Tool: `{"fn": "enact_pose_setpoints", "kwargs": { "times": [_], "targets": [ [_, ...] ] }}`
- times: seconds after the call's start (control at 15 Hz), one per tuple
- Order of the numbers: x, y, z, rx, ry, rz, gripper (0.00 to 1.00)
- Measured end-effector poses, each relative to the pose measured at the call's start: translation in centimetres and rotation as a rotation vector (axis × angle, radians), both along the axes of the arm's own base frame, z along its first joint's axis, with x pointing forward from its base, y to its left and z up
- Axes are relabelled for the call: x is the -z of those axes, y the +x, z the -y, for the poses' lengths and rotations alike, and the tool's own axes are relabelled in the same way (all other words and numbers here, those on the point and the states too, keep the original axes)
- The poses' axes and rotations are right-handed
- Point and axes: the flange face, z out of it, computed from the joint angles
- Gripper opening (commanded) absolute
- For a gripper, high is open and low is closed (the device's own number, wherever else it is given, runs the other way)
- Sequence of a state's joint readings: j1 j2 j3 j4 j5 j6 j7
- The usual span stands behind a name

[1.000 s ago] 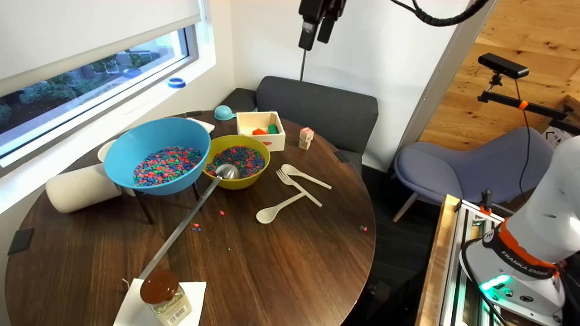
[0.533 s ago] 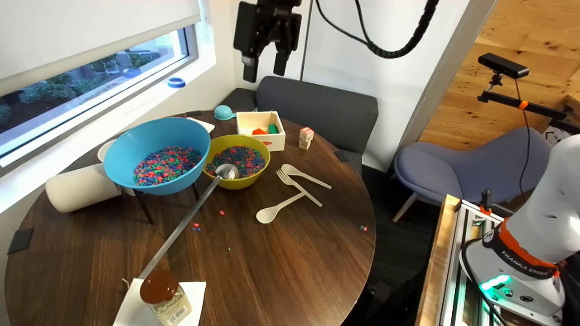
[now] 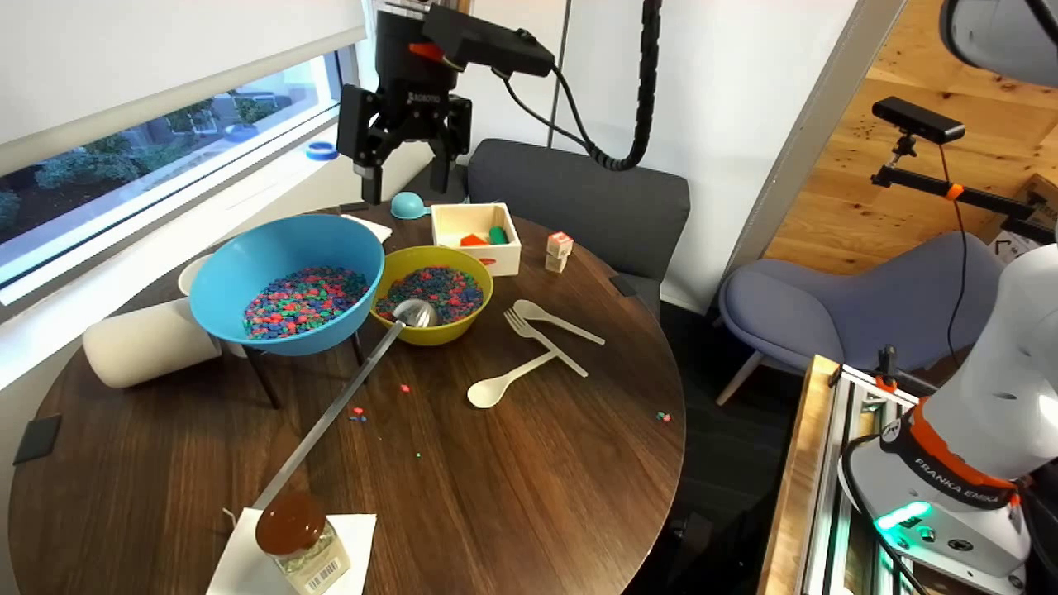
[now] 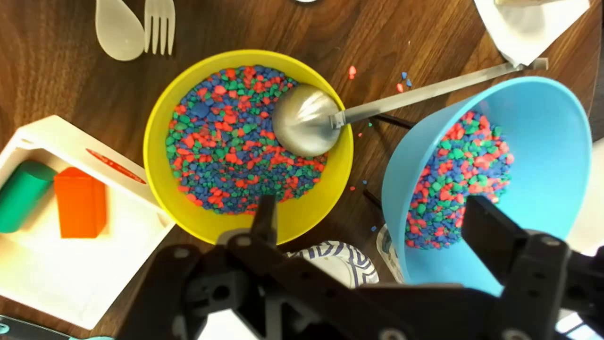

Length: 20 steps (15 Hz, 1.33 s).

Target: Put the blue bowl on the table

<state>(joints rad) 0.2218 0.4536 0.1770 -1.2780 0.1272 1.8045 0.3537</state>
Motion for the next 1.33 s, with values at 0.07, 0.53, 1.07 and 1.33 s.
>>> {"fn": "enact_pose_setpoints", "kwargs": {
  "times": [0.07,0.53,1.07,1.33],
  "targets": [
    [0.1,0.4,-0.2,-0.001,0.0,0.004,1.0],
    [-0.5,0.7,-0.4,0.004,0.005,0.02,1.0],
    [-0.3,0.9,-0.6,0.005,0.011,0.026,1.0],
    [1.1,1.3,-2.0,0.001,0.043,0.041,1.0]
  ]
}}
